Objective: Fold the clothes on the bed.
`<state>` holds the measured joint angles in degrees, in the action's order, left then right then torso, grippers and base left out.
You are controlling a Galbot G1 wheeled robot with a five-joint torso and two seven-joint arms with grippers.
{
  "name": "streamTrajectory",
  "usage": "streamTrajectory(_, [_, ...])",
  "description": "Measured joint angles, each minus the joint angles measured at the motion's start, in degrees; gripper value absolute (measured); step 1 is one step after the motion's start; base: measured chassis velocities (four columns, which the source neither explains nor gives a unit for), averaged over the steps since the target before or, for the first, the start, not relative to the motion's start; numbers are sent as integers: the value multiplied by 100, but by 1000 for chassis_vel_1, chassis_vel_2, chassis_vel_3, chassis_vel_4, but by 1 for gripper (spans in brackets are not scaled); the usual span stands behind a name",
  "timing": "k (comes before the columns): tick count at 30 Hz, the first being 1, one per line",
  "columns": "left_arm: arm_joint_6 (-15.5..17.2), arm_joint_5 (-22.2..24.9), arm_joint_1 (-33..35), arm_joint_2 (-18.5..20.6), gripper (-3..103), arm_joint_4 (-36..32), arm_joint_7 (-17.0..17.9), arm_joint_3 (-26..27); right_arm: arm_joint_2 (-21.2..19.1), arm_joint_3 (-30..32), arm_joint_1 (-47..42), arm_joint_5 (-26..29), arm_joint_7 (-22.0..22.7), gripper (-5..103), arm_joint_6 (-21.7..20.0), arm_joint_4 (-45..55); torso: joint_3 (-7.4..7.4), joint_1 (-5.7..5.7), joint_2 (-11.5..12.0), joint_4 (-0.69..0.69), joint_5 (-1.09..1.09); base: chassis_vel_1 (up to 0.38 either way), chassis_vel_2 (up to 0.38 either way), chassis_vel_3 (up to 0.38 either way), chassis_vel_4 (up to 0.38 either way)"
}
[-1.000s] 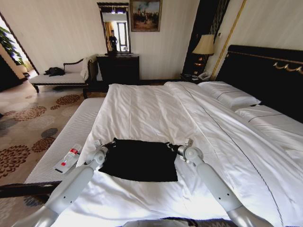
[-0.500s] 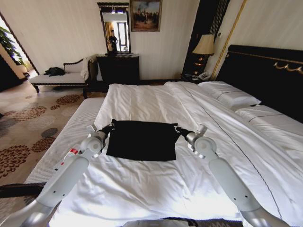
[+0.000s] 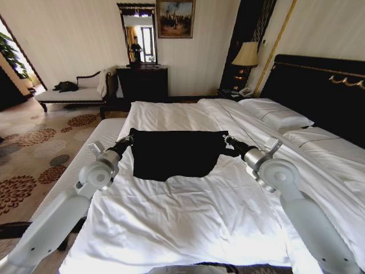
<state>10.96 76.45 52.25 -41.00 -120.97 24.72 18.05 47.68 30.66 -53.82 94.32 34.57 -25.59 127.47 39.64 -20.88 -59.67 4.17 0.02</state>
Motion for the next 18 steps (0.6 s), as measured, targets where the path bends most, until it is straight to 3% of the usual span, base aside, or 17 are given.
streamTrajectory(5, [121,317,312,43,1,-433,223,279,-72,349,-142,726,478,1,-117,400,-1,0,0,3,0,0,0,0,0])
streamTrajectory(8, [199,324,365,-7,1,-222,298,275,-29,283,-247,726,532,1,-219,367,-1,1,0,2,-2,0,0,0,0])
streamTrajectory(14, [263,233,39,-425,1,785,319,-125,352,-522,-86,136,345,1,-284,-600,1,0,0,1,-3,0,0,0,0])
streamTrajectory(18, [272,-49,-668,-1079,1,2016,146,-836,965,-1516,598,-873,-309,1,-48,-2313,2,-2,2,3,0,0,0,0,0])
